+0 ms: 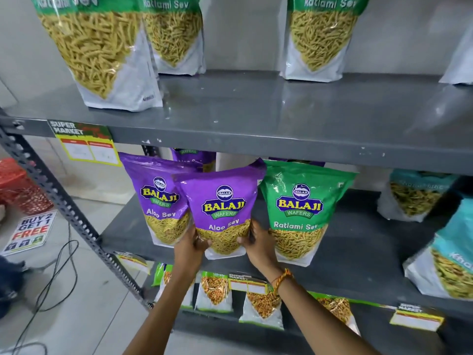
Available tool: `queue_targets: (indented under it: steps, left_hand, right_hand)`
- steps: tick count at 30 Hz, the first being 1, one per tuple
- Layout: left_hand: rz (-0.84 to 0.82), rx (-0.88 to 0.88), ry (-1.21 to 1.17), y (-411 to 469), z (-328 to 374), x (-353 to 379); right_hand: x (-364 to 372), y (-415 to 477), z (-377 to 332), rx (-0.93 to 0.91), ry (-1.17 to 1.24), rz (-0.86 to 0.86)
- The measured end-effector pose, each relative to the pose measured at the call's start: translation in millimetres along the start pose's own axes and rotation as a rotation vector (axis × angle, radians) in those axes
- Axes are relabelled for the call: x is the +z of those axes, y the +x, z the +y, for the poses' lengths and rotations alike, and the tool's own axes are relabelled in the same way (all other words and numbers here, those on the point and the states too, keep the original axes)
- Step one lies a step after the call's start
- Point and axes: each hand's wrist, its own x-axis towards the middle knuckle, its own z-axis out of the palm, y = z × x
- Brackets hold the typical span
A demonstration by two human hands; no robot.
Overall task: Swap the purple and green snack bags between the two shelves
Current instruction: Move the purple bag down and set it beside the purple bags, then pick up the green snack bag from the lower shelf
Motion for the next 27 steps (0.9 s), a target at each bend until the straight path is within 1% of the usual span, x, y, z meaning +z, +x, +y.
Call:
queue_targets:
  steps: [2, 4, 5, 6, 7, 8, 9, 11, 12, 13, 15, 16, 18, 20, 22, 24, 27]
  left_hand:
    - [0.04, -0.015, -0.043, -9.7, 6.5, 2.8]
    - [0.208, -0.025, -0.088, -28.7, 15.2, 4.2]
    - [0.3, -0.006, -0.076, -38.2, 16.7, 5.8]
    - [0.347, 0.033, -0.037, -46.9, 17.4, 9.0]
    - [0.335, 0.093, 0.004, -54.0, 17.5, 14.9]
    - [0.272, 0.149, 0.034, -59.5, 19.2, 22.1]
    - [0.172, 0.185, 0.04, -62.7, 21.2, 31.3]
    - [-0.061, 0.215, 0.048, -63.0, 28.0, 51.7]
    - [-0.157, 0.211, 0.06, -58.2, 29.1, 63.0]
    - [-0.249, 0.172, 0.068, -51.1, 28.9, 74.2]
    - [-0.349, 0.085, 0.048, -35.7, 25.4, 98.2]
    - [-0.368, 0.064, 0.047, -33.5, 34.1, 105.5]
    - [-0.393, 0.066, 0.081, -28.6, 49.1, 117.5]
    - [-0.427, 0.051, 0.077, -22.0, 55.9, 127.5]
    - [-0.485, 0.012, 0.02, -13.0, 53.3, 134.1]
    - [-0.531, -0.01, 0.0, -2.3, 42.2, 137.5]
    - [-0.528, -0.05, -0.056, 6.3, 31.0, 136.5]
  right_hand:
    - [-4.3, -9.4, -1.1, -0.024, -0.002, -0.007]
    - [-15.8, -23.9, 1.9, -0.027, 0.019, 0.034]
    - [-24.3, -32.2, 3.9, -0.032, 0.027, 0.071]
    - [-34.5, -41.1, 6.3, -0.054, 0.026, 0.111]
    - [-46.2, -48.6, 10.9, -0.083, 0.022, 0.15]
    - [-59.0, -55.9, 13.7, -0.101, 0.0, 0.185]
    - [-70.5, -59.6, 20.8, -0.106, -0.026, 0.232]
    - [-94.0, -63.2, 33.3, -0.045, -0.04, 0.382]
    - [-105.1, -63.6, 38.5, -0.002, -0.048, 0.463]
    - [-115.2, -63.4, 42.5, 0.038, -0.072, 0.547]
    - [-131.9, -60.1, 51.0, 0.103, -0.06, 0.628]
    - [-137.2, -55.0, 57.8, 0.15, 0.012, 0.595]
    - [-144.2, -41.9, 68.6, 0.242, 0.15, 0.409]
    - [-146.9, -29.1, 78.9, 0.251, 0.179, 0.226]
    - [-148.5, -20.4, 86.3, 0.225, 0.232, 0.111]
    - [-149.7, -15.3, 88.6, 0.215, 0.255, 0.033]
    - [-148.8, -12.9, 85.6, 0.171, 0.294, -0.022]
